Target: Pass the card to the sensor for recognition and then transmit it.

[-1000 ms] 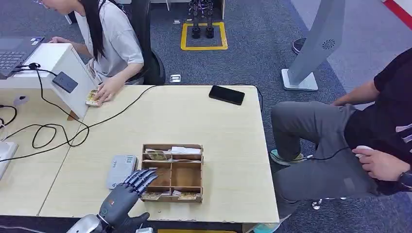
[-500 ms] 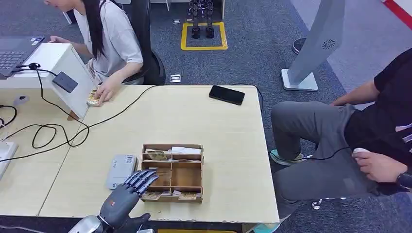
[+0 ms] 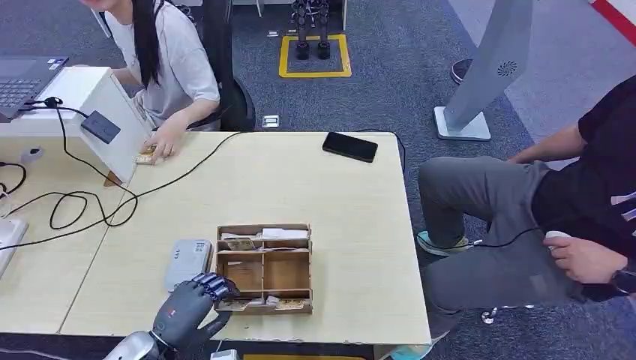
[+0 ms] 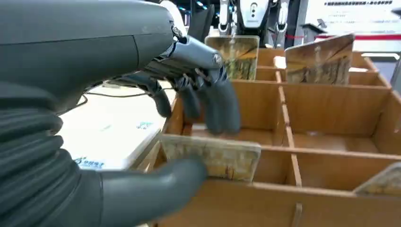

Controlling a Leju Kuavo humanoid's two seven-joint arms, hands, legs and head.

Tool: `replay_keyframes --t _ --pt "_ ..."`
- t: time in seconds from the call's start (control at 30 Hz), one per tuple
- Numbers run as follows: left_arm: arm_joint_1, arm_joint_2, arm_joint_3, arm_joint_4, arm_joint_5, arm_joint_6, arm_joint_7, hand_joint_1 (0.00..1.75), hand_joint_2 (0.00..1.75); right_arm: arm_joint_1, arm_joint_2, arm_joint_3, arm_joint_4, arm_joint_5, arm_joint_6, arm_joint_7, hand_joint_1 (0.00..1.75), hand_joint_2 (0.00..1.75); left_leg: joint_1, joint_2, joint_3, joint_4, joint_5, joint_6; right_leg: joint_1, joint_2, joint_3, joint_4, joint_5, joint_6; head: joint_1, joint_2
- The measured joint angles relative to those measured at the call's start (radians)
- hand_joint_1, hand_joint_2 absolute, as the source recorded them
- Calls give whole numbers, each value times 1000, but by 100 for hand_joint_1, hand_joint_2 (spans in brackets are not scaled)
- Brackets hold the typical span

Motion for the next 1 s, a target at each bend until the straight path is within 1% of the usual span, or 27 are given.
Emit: replay_keyframes --t 0.37,0.73,0.77,0.9,1.0 --pt "-3 0 -5 3 21 -4 3 175 175 -18 7 -38 0 18 -2 -36 0 175 0 0 0 0 0 0 0 0 0 0 0 0 0 0" --pt "-3 0 -6 4 38 -6 -1 175 175 -25 10 -51 0 22 -2 -38 0 175 0 0 0 0 0 0 0 0 0 0 0 0 0 0" --pt "-3 0 -6 4 53 -7 -10 175 175 -26 10 -53 0 25 -2 -40 0 175 0 0 0 0 0 0 0 0 0 0 0 0 0 0" --pt "-2 -3 -6 0 155 -4 -87 175 175 -28 10 -58 0 38 -5 -50 0 175 0 0 0 0 0 0 0 0 0 0 0 0 0 0" --pt "-10 -10 14 -55 210 15 -158 175 175 -33 10 -66 2 48 -6 -50 0 175 0 0 0 0 0 0 0 0 0 0 0 0 0 0"
